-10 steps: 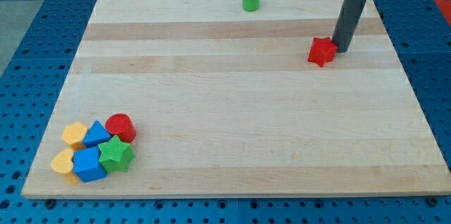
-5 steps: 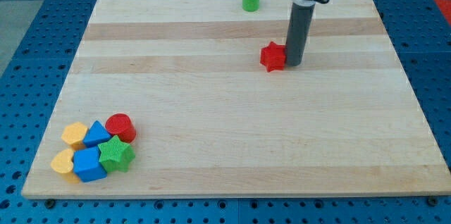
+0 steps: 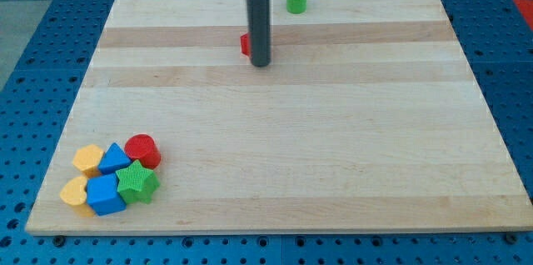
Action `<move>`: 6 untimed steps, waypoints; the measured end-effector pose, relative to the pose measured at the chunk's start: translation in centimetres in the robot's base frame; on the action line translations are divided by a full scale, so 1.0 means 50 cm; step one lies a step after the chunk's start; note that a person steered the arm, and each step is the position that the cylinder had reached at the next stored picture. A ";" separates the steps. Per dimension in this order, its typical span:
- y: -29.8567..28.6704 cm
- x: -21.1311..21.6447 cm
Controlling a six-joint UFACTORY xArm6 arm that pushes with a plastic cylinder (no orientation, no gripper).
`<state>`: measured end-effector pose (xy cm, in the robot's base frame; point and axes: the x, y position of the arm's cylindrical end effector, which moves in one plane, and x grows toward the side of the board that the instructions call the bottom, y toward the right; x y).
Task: Move the red star to the top center
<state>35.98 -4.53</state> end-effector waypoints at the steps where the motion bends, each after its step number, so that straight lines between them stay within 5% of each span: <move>1: -0.034 -0.036; 6: -0.005 -0.089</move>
<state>31.52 -4.79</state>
